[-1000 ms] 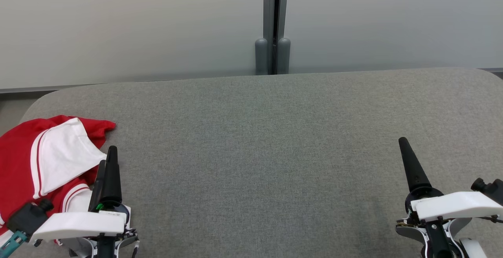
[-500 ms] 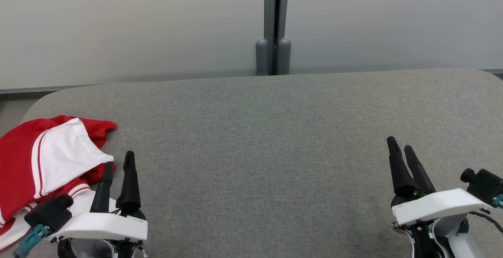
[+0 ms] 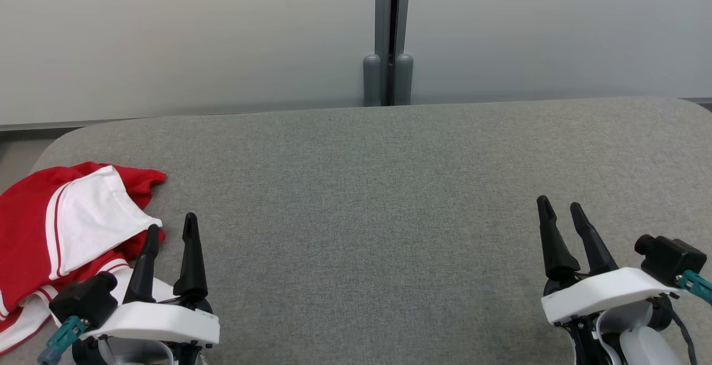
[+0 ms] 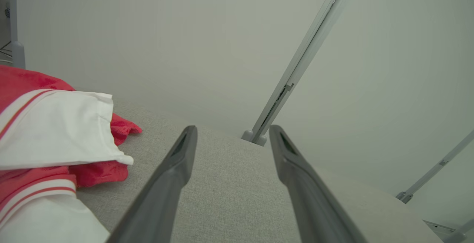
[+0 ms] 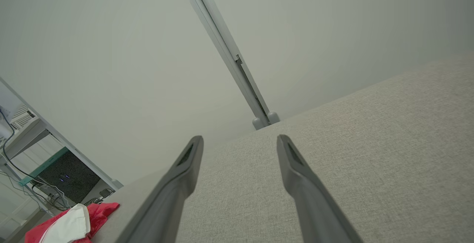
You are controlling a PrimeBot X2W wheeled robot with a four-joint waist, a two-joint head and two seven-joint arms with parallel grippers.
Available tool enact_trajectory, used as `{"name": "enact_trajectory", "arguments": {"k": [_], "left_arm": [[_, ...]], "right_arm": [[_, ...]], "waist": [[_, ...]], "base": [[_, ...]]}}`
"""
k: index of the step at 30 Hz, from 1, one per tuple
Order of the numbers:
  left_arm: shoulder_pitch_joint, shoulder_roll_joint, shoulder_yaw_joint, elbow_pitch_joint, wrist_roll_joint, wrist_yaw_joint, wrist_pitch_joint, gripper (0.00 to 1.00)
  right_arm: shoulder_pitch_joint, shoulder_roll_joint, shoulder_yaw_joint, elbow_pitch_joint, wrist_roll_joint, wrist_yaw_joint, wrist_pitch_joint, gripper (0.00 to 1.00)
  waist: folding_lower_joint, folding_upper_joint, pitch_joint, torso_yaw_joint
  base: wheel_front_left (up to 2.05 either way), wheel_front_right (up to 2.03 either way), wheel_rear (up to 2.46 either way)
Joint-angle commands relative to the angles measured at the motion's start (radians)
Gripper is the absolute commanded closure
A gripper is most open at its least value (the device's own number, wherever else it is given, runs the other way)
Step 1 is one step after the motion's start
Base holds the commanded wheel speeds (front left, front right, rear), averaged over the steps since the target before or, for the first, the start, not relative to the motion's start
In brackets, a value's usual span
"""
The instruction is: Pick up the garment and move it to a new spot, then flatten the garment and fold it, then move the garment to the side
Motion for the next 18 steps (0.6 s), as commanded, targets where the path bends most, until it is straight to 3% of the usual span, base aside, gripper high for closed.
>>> {"name": "enact_trajectory", "arguments": {"k": [1, 18], "left_arm": [[-0.001, 0.007, -0.002, -0.014, 0.031, 0.006, -0.010, 0.00], [0.007, 0.008, -0.019, -0.019, 0.197, 0.018, -0.052, 0.00]], "right_arm": [[-0.024, -0.007, 0.002, -0.006, -0.034, 0.005, -0.013, 0.00], [-0.041, -0.007, 0.047, 0.030, -0.205, 0.005, -0.055, 0.00]], "waist": [[0.0000, 0.0000, 0.000, 0.000], [0.0000, 0.0000, 0.001, 0.004]], "base": [[0.00, 0.00, 0.00], [0.00, 0.00, 0.00]]}}
